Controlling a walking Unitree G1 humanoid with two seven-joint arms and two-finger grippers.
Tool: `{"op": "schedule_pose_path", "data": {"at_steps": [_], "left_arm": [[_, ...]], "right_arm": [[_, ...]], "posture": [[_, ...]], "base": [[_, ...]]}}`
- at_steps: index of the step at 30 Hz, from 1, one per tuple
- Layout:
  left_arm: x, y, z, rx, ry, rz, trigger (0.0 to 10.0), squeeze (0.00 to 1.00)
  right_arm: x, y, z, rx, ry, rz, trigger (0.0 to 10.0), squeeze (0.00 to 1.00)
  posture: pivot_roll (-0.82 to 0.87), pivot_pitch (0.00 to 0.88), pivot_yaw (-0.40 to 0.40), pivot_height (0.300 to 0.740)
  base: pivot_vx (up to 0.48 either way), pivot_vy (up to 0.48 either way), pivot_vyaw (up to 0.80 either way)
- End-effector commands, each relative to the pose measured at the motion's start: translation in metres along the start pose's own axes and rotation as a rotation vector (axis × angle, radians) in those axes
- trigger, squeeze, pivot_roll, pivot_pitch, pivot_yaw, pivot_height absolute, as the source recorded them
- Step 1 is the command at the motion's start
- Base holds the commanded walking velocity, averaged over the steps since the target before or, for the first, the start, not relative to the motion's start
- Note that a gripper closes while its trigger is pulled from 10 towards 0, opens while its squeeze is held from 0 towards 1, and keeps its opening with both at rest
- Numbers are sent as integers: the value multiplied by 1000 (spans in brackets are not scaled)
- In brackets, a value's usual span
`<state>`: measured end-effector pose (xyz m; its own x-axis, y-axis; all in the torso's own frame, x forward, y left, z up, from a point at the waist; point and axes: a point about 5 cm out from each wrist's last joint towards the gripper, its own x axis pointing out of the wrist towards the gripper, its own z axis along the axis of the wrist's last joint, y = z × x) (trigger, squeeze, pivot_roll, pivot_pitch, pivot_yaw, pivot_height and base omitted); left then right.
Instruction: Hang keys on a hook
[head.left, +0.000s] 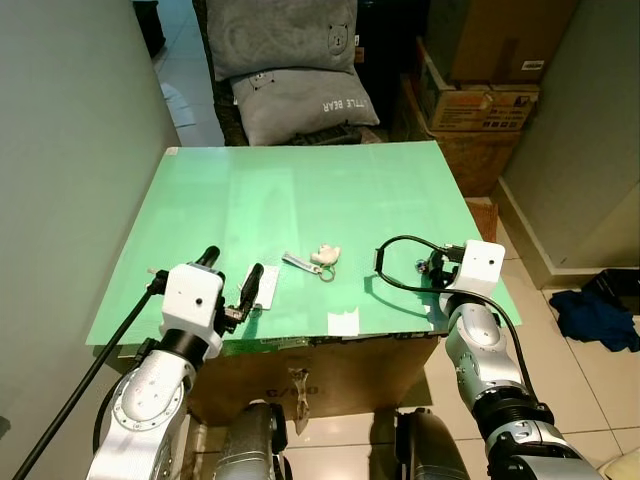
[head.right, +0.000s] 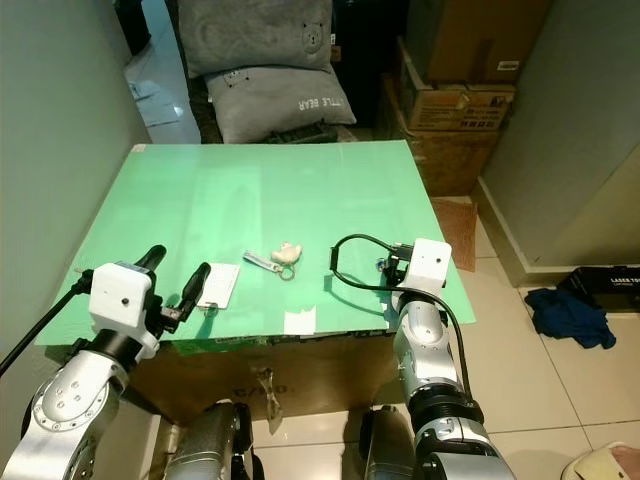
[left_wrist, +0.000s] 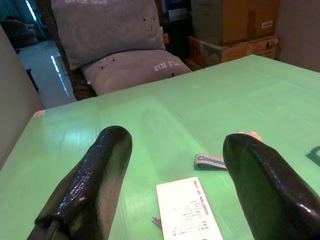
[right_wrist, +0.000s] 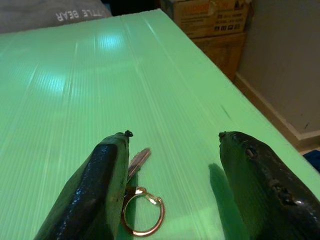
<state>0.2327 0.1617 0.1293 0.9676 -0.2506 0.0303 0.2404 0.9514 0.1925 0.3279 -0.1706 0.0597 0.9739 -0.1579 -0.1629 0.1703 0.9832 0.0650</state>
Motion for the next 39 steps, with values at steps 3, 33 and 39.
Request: {"op": "schedule_pose_path", "data": {"at_steps": [3,33,39], "left_arm": [[-5,3,2,4,11,11,10000,0],[-25,-23,8,8,17,-318,10000,0],[-25,-25,14,6,-3,-350,10000,0]], "right_arm": [[2,5,-2,6,24,17,10000,0],[-1,10,-29,49,226,22,0,0],[-2,9,-31,39,233,22,0,0]], "posture": [[169,146,53,646],[194,172,46,646],[195,178,47,646]], "base": [[0,0,0],[0,0,0],[0,0,0]]}}
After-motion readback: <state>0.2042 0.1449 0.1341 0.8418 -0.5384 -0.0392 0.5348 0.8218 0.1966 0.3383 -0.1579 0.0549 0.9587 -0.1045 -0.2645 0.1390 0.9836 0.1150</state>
